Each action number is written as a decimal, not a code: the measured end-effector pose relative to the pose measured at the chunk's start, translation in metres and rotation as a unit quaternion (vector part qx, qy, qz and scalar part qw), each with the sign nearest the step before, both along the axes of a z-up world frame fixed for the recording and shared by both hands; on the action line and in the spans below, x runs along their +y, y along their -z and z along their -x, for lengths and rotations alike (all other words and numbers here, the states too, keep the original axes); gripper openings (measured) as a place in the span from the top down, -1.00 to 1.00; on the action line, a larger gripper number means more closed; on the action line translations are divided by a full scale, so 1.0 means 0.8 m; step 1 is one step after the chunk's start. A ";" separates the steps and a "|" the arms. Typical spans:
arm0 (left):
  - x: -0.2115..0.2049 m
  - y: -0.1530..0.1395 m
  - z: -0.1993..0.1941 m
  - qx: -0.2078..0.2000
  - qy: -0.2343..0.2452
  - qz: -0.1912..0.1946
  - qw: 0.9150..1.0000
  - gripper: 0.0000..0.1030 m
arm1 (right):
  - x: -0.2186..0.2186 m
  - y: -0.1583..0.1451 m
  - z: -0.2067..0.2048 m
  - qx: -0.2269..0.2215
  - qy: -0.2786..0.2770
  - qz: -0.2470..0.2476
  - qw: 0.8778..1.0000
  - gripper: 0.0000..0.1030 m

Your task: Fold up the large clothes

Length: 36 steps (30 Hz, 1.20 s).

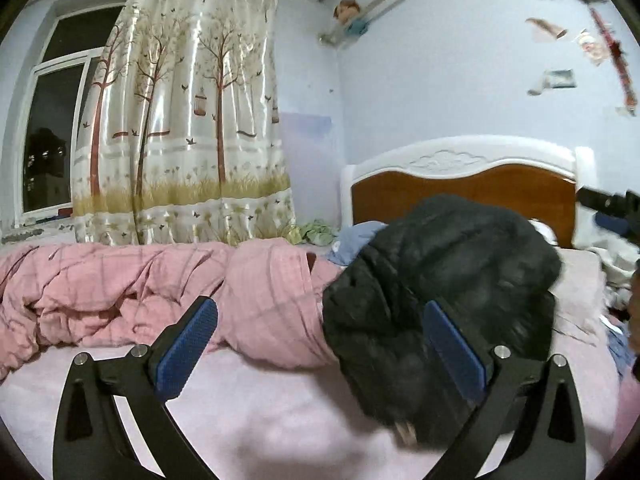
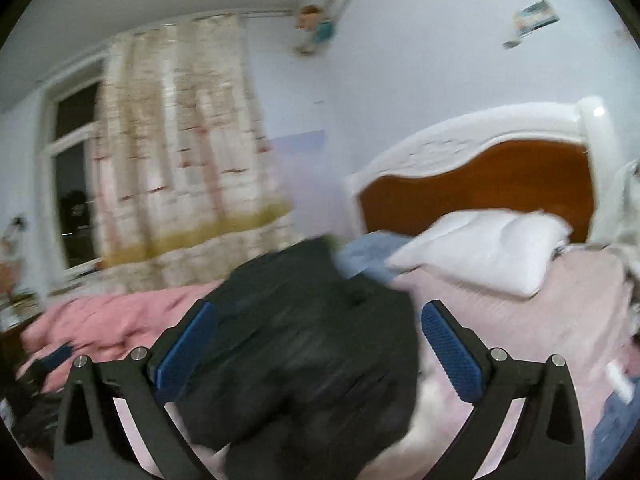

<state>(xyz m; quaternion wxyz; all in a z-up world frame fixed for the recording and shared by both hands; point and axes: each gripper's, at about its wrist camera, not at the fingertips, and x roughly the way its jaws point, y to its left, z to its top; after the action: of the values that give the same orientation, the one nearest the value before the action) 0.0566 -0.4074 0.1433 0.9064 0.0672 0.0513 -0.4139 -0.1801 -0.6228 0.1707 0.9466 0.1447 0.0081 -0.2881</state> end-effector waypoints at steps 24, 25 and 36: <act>0.091 0.196 -0.015 0.190 -0.036 -0.031 0.981 -0.99 | 0.077 0.207 -0.098 0.114 0.015 -0.087 0.990 -0.99; 0.092 0.196 -0.016 0.188 -0.037 -0.029 0.981 -0.99 | 0.080 0.207 -0.094 0.111 0.012 -0.088 0.990 -0.99; 0.112 0.180 0.019 0.119 -0.038 0.002 0.992 -0.99 | 0.160 0.219 -0.063 0.100 -0.033 -0.031 0.994 -0.99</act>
<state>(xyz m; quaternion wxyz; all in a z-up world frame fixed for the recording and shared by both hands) 0.0411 -0.3178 -0.0009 0.9089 0.0140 0.1609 -0.3844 -0.1298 -0.4951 -0.0042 0.9450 0.1439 0.1161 -0.2698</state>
